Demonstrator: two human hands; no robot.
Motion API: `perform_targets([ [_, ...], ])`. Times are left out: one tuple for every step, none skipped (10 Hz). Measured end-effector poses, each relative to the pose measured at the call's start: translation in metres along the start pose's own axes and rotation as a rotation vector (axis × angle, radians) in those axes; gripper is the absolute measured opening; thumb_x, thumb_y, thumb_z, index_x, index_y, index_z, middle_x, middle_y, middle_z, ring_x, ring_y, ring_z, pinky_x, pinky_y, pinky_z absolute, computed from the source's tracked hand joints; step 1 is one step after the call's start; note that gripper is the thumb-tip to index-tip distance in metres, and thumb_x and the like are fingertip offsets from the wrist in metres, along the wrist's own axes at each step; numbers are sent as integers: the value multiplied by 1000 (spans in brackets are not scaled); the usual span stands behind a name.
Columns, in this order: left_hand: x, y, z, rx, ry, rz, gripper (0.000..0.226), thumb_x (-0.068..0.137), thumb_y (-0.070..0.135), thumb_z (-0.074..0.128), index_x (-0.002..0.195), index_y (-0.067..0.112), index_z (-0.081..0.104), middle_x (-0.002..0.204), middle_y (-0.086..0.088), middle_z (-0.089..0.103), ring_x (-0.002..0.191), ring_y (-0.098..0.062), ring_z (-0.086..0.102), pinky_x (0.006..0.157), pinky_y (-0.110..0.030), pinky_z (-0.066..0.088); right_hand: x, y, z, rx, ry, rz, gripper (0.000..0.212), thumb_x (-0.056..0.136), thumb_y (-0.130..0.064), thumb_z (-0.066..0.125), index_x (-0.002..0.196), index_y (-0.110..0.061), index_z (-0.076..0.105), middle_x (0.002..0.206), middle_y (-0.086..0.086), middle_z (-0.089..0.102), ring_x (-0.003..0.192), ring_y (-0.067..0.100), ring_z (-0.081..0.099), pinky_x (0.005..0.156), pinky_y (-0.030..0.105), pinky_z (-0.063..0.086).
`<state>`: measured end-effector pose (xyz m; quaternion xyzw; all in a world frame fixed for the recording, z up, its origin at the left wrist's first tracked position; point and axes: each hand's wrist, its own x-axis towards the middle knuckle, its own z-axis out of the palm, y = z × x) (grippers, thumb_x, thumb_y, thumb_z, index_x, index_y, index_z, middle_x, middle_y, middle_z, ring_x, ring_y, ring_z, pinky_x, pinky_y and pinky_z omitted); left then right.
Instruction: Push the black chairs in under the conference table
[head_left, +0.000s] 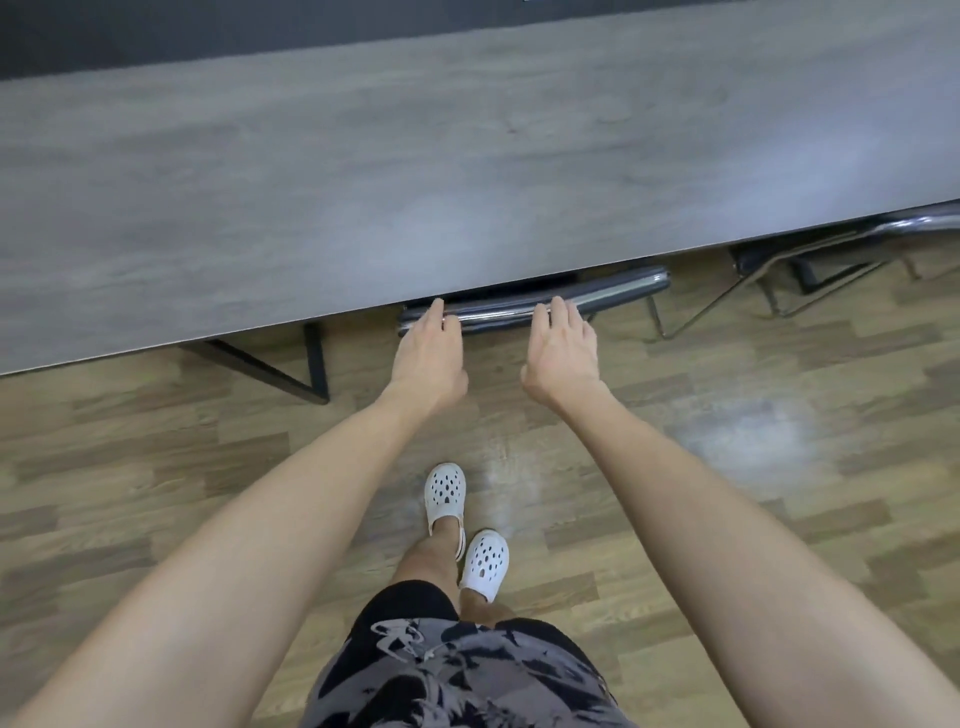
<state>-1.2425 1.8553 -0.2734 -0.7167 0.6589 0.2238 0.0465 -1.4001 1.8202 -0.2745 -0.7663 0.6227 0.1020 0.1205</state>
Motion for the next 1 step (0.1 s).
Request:
perform_targets([
  [-21, 1, -8, -29, 39, 8, 46, 87, 17, 58, 130, 4, 46, 148, -12, 36, 135, -29, 36, 104, -39, 40, -17, -6, -1, 28, 68, -22, 62, 77, -15, 60, 133, -4, 36, 137, 12, 41, 127, 29, 37, 105, 39, 32],
])
